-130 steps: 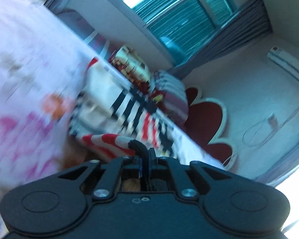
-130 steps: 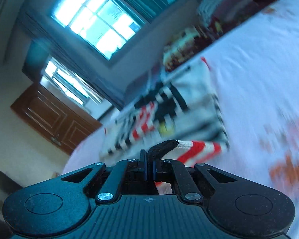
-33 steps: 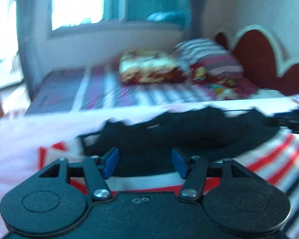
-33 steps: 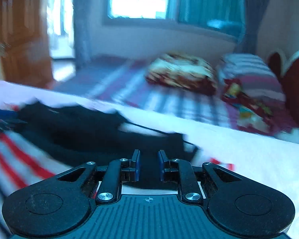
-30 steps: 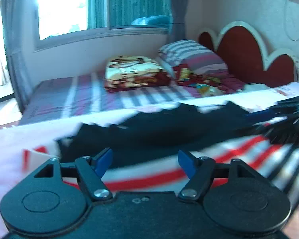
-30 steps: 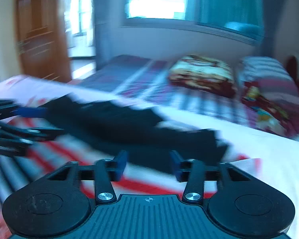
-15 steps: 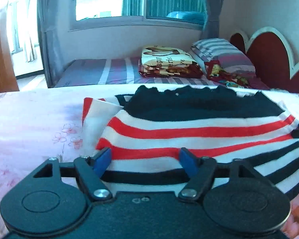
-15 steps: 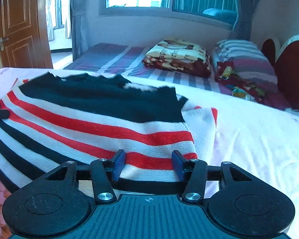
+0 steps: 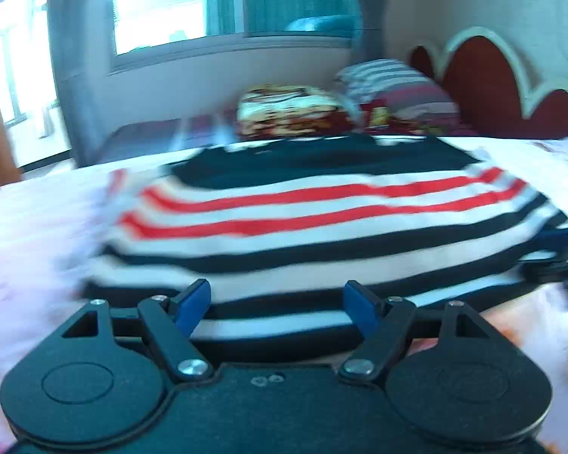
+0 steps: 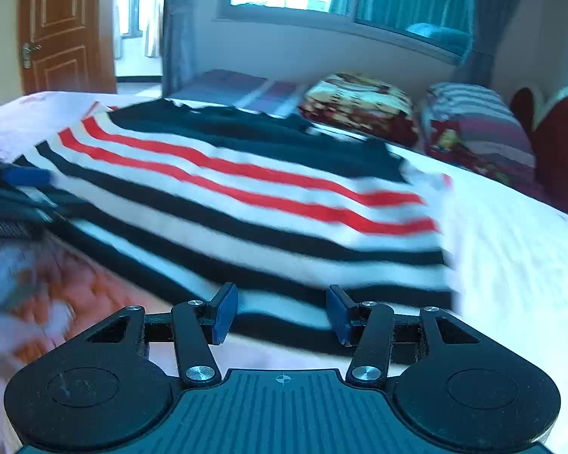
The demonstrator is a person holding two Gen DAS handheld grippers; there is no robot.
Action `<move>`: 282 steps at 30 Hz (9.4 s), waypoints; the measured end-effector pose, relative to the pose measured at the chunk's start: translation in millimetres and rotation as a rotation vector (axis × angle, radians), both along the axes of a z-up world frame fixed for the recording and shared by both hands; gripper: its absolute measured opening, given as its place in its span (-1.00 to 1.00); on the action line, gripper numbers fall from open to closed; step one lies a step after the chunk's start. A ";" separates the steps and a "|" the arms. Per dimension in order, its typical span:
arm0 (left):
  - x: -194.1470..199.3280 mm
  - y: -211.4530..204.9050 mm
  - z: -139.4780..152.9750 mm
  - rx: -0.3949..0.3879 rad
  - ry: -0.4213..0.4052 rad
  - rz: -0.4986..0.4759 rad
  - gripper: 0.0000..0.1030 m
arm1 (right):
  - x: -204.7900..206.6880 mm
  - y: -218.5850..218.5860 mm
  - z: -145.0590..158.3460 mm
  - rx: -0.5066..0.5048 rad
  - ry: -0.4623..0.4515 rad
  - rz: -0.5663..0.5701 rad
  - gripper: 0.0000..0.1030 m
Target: Fold small clothes
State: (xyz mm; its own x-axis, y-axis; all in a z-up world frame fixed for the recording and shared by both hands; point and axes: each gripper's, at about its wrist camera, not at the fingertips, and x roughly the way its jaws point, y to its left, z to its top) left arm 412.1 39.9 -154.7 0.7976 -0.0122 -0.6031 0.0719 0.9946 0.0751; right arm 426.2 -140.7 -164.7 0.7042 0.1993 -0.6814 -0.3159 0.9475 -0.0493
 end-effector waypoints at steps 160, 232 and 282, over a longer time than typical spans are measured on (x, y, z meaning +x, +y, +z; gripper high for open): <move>182.0 -55.8 6.5 -0.432 0.212 -0.167 -0.01 | 173.4 -201.0 -12.5 0.872 0.152 -0.297 -0.74; 6.5 -81.7 32.3 -0.054 0.082 -0.181 0.49 | 19.8 -128.6 32.8 0.274 0.085 -0.177 -0.06; 107.5 -80.8 23.1 -0.176 0.156 -0.177 0.69 | 101.3 -145.6 34.1 0.373 0.051 -0.187 0.46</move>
